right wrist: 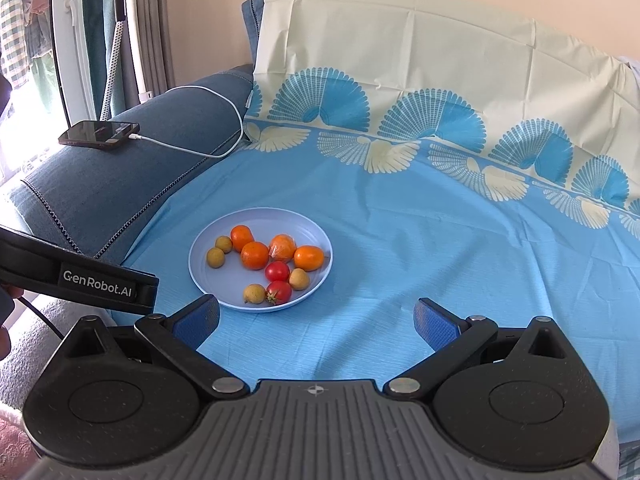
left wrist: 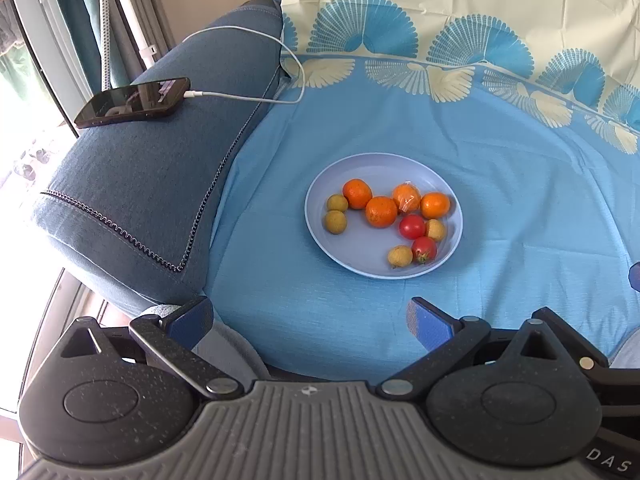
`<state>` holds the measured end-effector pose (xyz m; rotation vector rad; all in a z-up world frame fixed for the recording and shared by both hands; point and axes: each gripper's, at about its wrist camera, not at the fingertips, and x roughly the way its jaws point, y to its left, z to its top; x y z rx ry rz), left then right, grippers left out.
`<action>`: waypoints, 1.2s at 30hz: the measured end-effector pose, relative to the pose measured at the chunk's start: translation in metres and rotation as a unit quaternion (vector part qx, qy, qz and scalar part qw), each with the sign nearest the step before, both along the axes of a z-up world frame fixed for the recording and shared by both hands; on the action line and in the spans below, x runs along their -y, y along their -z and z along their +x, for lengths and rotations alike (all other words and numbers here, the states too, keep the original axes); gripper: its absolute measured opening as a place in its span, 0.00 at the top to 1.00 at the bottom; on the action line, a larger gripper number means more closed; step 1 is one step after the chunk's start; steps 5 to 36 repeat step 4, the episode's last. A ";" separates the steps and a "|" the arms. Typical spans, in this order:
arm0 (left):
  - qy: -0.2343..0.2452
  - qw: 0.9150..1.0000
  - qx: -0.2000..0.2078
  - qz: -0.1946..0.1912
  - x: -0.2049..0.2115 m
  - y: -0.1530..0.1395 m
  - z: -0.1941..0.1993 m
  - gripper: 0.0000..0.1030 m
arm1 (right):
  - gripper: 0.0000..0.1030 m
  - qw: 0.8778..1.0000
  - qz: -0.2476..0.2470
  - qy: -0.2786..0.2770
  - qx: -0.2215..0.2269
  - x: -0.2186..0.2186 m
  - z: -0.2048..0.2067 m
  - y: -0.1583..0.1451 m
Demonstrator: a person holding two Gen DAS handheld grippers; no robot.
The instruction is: Organize fruits
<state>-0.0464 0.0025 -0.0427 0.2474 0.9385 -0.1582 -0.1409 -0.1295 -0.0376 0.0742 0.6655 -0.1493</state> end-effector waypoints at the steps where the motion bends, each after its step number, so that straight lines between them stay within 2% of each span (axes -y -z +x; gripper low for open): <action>1: -0.001 1.000 -0.001 0.001 0.000 0.001 0.000 0.00 | 0.01 1.000 0.000 0.000 0.000 0.000 0.000 0.000; 36: -0.001 1.000 -0.004 0.003 0.000 0.003 0.002 0.00 | 0.01 1.000 -0.001 -0.002 -0.003 0.001 0.000 0.002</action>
